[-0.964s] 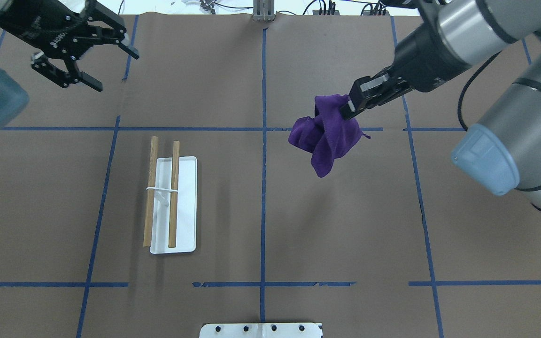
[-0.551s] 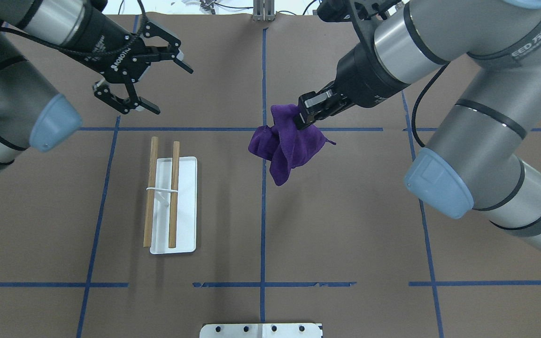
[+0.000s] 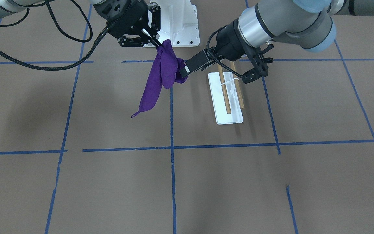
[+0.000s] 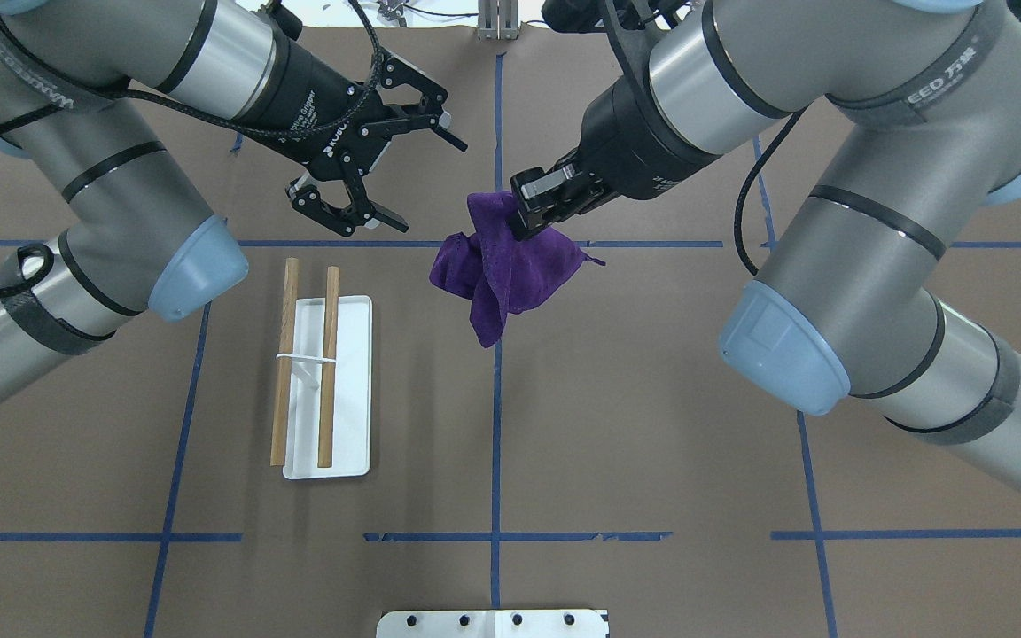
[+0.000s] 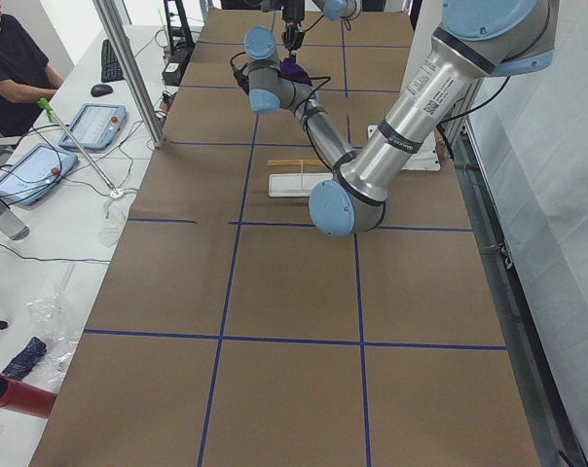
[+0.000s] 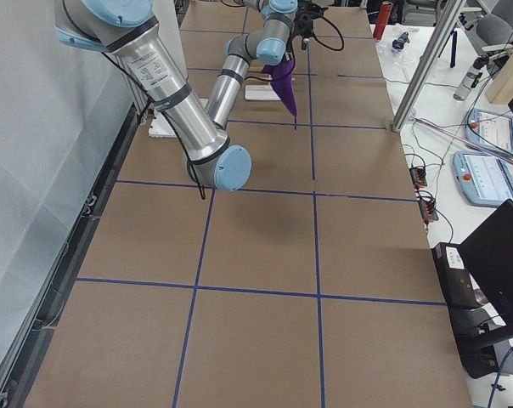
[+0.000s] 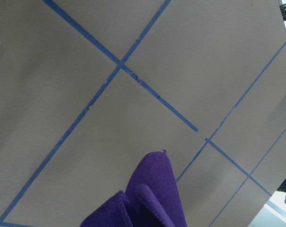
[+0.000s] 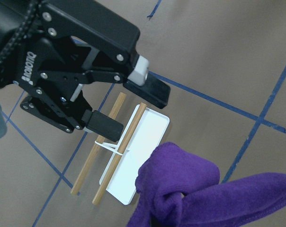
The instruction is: Hang towel on rack
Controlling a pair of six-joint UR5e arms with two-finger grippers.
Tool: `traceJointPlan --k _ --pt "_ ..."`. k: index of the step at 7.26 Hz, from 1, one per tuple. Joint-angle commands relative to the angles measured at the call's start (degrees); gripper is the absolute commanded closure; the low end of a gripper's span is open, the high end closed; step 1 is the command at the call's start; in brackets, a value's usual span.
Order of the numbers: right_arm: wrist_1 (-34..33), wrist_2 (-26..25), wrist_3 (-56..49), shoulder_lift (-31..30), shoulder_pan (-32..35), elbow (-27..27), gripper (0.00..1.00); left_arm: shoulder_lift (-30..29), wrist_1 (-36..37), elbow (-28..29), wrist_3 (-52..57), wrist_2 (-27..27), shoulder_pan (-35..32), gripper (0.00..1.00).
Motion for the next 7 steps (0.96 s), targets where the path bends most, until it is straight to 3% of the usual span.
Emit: traceJointPlan --k 1,4,5,7 --pt "0.01 -0.11 0.04 0.51 -0.23 -0.14 1.0 -0.36 -5.17 1.48 -2.83 0.2 1.12 0.1" --pt "0.19 -0.11 -0.05 1.04 -0.5 -0.22 1.0 -1.15 -5.97 1.66 -2.93 2.99 2.35 0.24" --pt "0.19 -0.11 -0.05 1.13 -0.67 -0.4 1.0 -1.41 -6.15 2.01 -3.28 3.36 2.44 0.38" --pt "0.19 -0.11 -0.05 1.31 -0.94 -0.4 1.0 -1.68 -6.33 2.1 -3.55 3.36 2.44 0.83"
